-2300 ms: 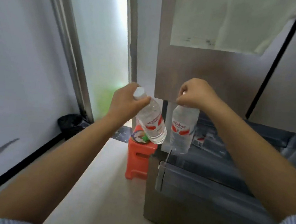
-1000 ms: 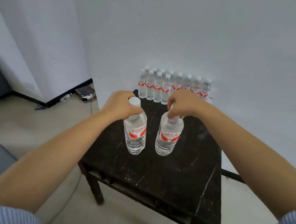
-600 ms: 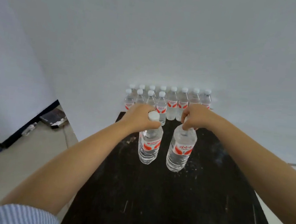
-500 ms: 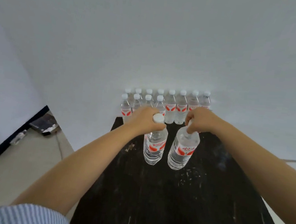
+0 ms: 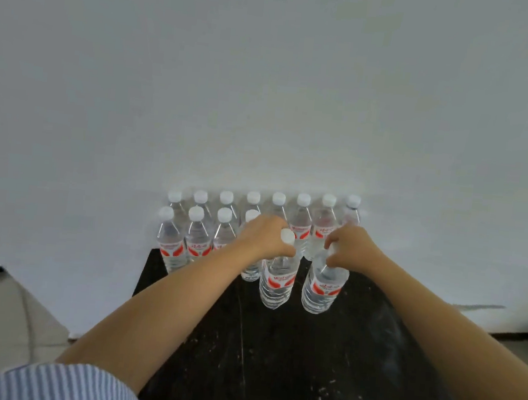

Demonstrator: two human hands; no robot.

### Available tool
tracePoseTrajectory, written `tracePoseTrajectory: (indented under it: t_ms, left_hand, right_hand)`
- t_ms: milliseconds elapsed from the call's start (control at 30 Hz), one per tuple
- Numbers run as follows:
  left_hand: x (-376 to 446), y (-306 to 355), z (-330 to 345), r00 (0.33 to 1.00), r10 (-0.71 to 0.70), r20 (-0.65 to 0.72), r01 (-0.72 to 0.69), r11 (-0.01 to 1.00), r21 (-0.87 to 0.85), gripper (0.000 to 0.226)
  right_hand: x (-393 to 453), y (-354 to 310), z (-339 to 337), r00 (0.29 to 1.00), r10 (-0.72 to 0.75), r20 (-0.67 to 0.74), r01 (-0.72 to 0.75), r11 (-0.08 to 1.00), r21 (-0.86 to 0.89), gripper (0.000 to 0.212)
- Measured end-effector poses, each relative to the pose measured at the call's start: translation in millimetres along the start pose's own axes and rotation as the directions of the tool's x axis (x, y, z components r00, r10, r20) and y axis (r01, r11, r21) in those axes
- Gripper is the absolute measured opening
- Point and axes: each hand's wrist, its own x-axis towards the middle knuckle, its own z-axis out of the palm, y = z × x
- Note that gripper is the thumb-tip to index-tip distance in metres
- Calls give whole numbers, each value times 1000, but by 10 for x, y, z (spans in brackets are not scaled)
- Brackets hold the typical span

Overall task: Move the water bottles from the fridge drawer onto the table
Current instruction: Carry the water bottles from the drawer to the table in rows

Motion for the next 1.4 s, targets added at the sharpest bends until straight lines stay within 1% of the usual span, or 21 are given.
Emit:
tracePoseTrajectory:
  t_ms: [233,267,333,367,433,467,633,733,833,967,1067,1167,1267,1333,1400]
  left_hand:
    - [787,-268,280,1000,-10,8,10,999,38,31]
    - [849,-301,302,1000,-14,8,14,999,47,30]
    - [960,-365,334,1000,-13,7,13,997,81,19]
    - [1007,-391,344,1000,-7,10,6,995,100,20]
    - [1071,-433,354,1000,7,23,-11,991,137,31]
    - [1098,-448,354,999,19,32,-24,987,158,33]
    - [1185,-468,350,994,52,91,-75,957,279,35]
    - [1228,-457,346,994,59,92,-85,945,316,31]
    - [1265,-429,360,991,64,114,-101,930,354,34]
    - [1313,-422,363,993,53,105,-88,927,364,30]
    - [1289,-420,386,995,48,87,-79,916,394,30]
    - [1208,-394,397,996,41,74,-70,887,457,40]
    - [1070,-358,314,998,56,17,-57,878,474,48]
    - [939,-311,227,996,83,-36,-56,878,475,44]
    - [783,-231,139,992,107,-61,-64,868,493,35]
  right_hand:
    - [781,199,254,999,-26,28,25,999,24,37]
    - [870,212,276,999,-33,27,33,999,18,36]
    - [1032,227,312,999,-47,27,47,999,-13,35]
    - [1105,233,327,998,-55,28,56,998,-28,34]
    - [1226,232,352,996,-78,31,79,996,-47,33]
    - [1277,229,360,996,-85,31,86,995,-51,33]
    - [1474,214,399,993,-111,28,112,993,-39,33]
    - [1521,186,430,992,-127,13,127,991,-47,27]
    - [1541,198,421,991,-136,-15,135,990,-41,23]
    - [1514,253,411,990,-140,-12,139,988,-65,32]
    - [1473,256,436,992,-129,-15,128,991,-46,41]
    - [1410,226,416,992,-126,0,126,990,-56,48]
    - [1277,230,350,991,-129,-20,127,990,-62,58]
    - [1143,246,275,990,-126,-62,120,988,-97,55]
    - [963,242,169,988,-125,-85,116,987,-112,48]
